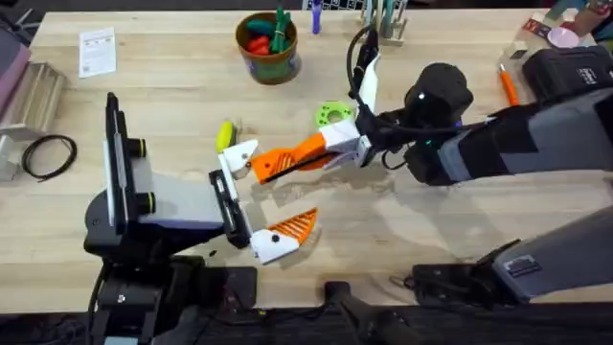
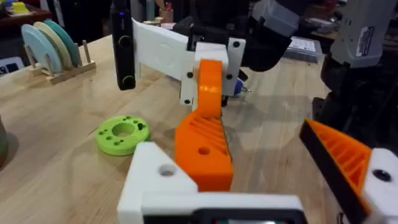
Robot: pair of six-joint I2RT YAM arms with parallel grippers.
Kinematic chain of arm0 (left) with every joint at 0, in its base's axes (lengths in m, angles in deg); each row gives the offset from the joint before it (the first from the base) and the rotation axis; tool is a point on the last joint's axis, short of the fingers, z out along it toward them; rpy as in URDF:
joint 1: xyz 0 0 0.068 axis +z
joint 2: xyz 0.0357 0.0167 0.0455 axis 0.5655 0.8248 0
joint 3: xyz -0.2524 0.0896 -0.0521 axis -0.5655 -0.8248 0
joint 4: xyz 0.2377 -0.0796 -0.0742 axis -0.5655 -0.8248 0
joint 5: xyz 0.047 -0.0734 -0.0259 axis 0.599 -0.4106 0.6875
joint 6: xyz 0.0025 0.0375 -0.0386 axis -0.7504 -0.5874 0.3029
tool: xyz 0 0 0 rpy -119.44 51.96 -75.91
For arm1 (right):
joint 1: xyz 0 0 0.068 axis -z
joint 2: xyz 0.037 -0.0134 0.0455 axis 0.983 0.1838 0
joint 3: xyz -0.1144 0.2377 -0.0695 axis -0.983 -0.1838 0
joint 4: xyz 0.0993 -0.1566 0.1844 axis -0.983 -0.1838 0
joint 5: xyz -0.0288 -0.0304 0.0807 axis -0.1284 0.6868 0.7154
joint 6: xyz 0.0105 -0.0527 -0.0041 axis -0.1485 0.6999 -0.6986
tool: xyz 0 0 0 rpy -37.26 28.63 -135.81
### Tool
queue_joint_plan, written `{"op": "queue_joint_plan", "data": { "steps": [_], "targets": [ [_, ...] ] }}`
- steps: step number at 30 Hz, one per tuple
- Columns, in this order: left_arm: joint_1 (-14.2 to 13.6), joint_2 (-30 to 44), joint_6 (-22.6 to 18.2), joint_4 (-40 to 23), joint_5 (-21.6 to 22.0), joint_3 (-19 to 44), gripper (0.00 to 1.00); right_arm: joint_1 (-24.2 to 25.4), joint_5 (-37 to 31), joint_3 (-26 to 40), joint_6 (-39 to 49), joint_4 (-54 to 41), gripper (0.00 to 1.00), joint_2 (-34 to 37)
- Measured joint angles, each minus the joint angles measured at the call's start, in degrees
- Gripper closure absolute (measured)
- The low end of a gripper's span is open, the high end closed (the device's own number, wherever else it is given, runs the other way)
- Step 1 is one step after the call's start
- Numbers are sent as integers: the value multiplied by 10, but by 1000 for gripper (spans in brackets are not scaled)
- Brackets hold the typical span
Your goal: Pick up the gripper from the table and insert it into the empty holder that is missing its gripper. Then pick up a screw, insert it into the mounting hole, and use the screwdriver to tighten it. Finally, clean up the table by picking up the vegetable and placing it into the bucket.
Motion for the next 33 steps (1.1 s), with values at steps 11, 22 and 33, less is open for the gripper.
{"op": "queue_joint_plan", "data": {
  "steps": [11,22,33],
  "targets": [
    [0,0,0,0,0,0,15,-2,-19,0,7,0,993,0],
    [4,0,0,1,5,0,15,-15,-47,0,7,1,993,0],
    [6,0,0,0,2,0,15,-31,-60,0,7,1,993,0]
  ]
}}
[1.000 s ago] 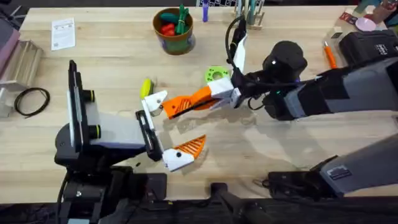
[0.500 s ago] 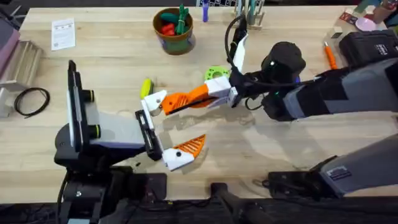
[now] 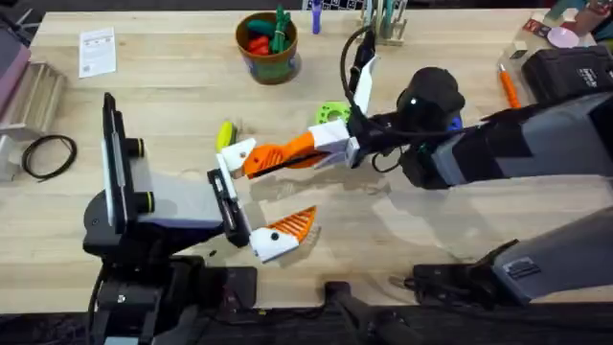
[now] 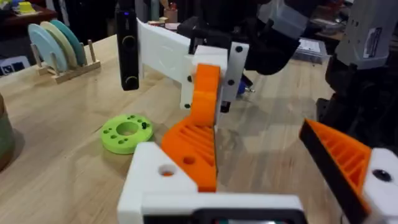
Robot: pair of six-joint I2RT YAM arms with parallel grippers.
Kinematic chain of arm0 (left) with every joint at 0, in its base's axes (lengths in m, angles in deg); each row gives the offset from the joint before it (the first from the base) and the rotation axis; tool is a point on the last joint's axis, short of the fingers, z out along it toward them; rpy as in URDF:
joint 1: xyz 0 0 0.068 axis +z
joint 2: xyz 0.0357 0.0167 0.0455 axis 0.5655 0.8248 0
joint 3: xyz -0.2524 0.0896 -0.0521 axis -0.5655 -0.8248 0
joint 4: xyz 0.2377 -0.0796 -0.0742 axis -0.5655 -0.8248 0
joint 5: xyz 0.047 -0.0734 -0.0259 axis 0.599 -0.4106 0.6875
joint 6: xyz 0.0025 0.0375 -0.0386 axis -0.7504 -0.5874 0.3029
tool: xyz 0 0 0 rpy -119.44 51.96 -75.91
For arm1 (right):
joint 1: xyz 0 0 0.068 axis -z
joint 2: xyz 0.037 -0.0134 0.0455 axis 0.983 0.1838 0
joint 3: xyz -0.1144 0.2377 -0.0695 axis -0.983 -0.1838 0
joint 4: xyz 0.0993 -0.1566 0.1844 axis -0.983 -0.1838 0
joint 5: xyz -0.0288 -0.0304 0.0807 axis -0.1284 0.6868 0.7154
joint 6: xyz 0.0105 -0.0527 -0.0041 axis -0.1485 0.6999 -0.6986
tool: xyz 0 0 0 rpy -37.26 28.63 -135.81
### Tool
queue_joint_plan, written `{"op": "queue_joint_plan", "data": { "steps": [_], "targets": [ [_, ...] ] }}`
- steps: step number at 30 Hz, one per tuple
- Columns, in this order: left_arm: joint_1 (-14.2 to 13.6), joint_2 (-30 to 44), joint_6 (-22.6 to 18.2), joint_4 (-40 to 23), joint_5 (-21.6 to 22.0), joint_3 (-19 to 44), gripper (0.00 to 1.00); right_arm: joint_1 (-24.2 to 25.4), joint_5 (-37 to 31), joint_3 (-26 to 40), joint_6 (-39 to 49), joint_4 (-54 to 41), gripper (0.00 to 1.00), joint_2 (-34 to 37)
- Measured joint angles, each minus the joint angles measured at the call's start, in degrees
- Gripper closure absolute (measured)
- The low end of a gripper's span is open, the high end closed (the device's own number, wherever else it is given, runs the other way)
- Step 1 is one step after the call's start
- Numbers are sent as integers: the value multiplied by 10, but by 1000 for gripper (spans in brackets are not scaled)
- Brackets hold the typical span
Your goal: Pick up the gripper from the table and insert it into the empty holder that is missing its gripper. Then pick up a screw, insert it into the mounting hole, and use the screwdriver to tighten it. Finally, clean up the table by picking up the vegetable and placing it into the bucket.
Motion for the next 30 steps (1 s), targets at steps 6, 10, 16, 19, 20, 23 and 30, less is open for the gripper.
{"op": "queue_joint_plan", "data": {
  "steps": [6,10,16,19,20,23,30],
  "targets": [
    [0,0,0,0,0,0,15,-7,-17,0,0,0,993,0],
    [0,0,0,0,0,0,15,-15,-30,0,0,0,993,0],
    [0,0,0,0,0,0,15,-24,-47,0,-1,0,993,0],
    [0,0,0,0,0,0,15,-30,-56,0,-8,0,993,0],
    [0,0,0,0,0,0,15,-32,-59,0,-9,0,993,0],
    [0,0,0,0,1,0,16,-36,-66,1,-12,0,993,0],
    [0,0,0,0,3,0,15,-38,-75,1,-14,0,993,0]
  ]
}}
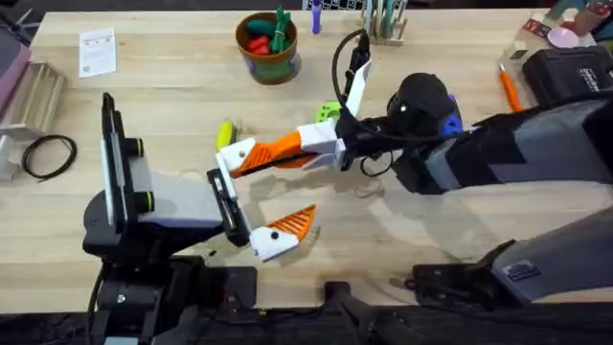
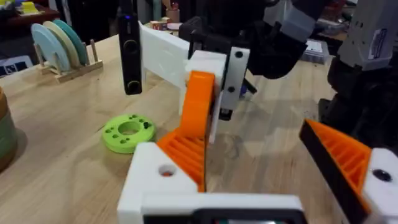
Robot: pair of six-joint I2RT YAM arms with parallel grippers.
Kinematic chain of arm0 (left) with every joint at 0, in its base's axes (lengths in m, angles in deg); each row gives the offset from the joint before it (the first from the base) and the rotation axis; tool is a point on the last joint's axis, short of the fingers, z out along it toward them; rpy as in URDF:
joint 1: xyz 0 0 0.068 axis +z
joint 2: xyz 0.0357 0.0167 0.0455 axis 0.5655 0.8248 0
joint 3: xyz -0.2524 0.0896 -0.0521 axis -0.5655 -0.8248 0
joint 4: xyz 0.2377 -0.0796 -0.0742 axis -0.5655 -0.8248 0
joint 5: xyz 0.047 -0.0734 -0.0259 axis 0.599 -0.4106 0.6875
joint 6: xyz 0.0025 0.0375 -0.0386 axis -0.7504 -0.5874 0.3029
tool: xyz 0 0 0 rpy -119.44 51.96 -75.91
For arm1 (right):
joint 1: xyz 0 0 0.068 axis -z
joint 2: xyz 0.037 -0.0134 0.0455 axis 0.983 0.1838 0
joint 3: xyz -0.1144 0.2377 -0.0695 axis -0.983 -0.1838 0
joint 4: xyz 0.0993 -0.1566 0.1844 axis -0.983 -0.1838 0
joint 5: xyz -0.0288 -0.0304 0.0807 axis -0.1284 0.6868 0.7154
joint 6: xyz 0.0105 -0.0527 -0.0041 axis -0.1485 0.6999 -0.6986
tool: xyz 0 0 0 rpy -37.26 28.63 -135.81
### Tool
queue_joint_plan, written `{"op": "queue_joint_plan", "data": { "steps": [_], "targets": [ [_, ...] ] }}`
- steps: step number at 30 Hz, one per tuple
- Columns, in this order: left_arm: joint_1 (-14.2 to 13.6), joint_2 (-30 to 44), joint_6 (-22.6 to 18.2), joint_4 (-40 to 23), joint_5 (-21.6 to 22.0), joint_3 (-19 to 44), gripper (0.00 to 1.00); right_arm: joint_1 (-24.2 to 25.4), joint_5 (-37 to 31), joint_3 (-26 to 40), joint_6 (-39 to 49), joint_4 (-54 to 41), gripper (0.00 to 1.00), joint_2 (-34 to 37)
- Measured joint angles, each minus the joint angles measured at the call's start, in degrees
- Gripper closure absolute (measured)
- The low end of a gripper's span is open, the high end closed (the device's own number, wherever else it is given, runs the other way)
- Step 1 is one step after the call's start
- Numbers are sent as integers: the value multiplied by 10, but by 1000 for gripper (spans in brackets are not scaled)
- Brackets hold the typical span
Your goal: Pick up the gripper from the table and insert it into the empty holder that is missing its gripper. Then pick up a screw, insert it into the mounting hole, and use the screwdriver to tighten it. Finally, clean up the table by picking up the vegetable and placing it into the bucket.
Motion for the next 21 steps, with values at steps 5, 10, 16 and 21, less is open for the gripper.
{"op": "queue_joint_plan", "data": {
  "steps": [5,10,16,21],
  "targets": [
    [0,0,0,0,3,0,16,-1,5,7,0,-12,993,0],
    [3,0,3,1,6,0,15,1,24,31,6,-60,993,0],
    [4,0,2,1,8,0,15,2,32,41,21,-76,993,0],
    [4,0,2,1,3,0,15,9,40,43,27,-78,993,0]
  ]
}}
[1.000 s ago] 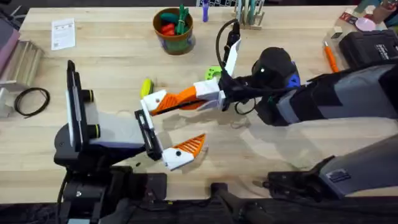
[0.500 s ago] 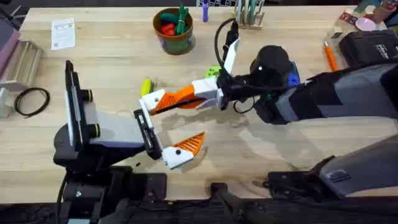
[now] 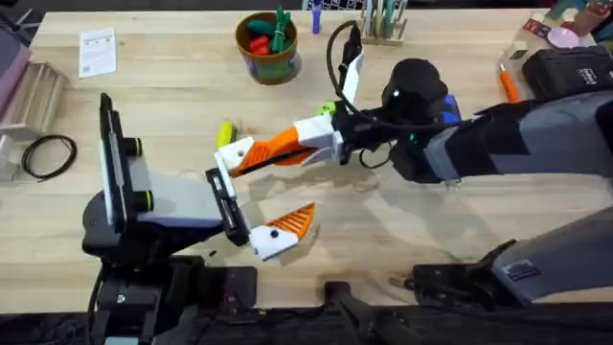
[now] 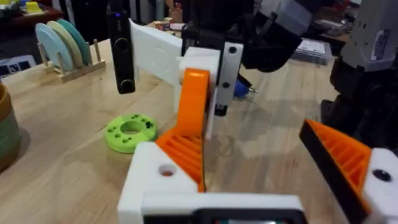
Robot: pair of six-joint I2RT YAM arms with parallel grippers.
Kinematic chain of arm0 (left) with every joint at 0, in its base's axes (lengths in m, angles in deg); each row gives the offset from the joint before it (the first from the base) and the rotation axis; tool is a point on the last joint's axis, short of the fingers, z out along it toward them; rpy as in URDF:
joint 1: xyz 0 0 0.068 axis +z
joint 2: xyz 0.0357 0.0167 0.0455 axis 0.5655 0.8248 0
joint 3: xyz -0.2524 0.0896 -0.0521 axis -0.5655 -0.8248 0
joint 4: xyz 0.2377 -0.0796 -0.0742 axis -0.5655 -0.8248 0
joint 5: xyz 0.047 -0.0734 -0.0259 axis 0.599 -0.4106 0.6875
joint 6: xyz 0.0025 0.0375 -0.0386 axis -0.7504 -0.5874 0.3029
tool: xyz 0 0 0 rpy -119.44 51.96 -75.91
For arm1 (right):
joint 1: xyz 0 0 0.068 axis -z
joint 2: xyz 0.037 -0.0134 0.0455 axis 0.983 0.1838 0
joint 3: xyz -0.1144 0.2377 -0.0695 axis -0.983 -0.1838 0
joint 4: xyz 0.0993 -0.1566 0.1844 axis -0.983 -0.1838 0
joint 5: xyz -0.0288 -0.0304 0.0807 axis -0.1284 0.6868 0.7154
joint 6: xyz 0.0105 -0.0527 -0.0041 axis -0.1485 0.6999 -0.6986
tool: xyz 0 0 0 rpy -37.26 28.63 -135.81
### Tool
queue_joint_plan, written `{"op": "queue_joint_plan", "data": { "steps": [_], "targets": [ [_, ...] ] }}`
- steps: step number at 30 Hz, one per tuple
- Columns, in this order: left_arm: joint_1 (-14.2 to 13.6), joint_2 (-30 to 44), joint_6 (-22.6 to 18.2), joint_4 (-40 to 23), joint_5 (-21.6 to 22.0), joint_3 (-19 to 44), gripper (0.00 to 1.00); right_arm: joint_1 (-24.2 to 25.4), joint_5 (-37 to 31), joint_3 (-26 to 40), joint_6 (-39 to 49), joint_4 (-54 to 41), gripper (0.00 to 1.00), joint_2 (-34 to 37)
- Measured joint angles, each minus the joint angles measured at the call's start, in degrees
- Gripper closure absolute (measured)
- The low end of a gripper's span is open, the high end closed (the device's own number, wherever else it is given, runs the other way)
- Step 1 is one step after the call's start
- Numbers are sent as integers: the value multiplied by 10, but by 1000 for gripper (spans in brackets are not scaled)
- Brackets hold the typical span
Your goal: Pick up the gripper from the table and insert it into the empty holder that is missing its gripper. Then pick up a screw, insert it into the mounting hole, and use the screwdriver to tighten it. Finally, clean up the table by picking up the vegetable and placing it into the bucket.
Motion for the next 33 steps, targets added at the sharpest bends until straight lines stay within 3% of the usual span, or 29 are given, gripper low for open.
{"op": "queue_joint_plan", "data": {
  "steps": [33],
  "targets": [
    [-2,0,0,1,9,0,15,3,19,30,8,12,994,32]
  ]
}}
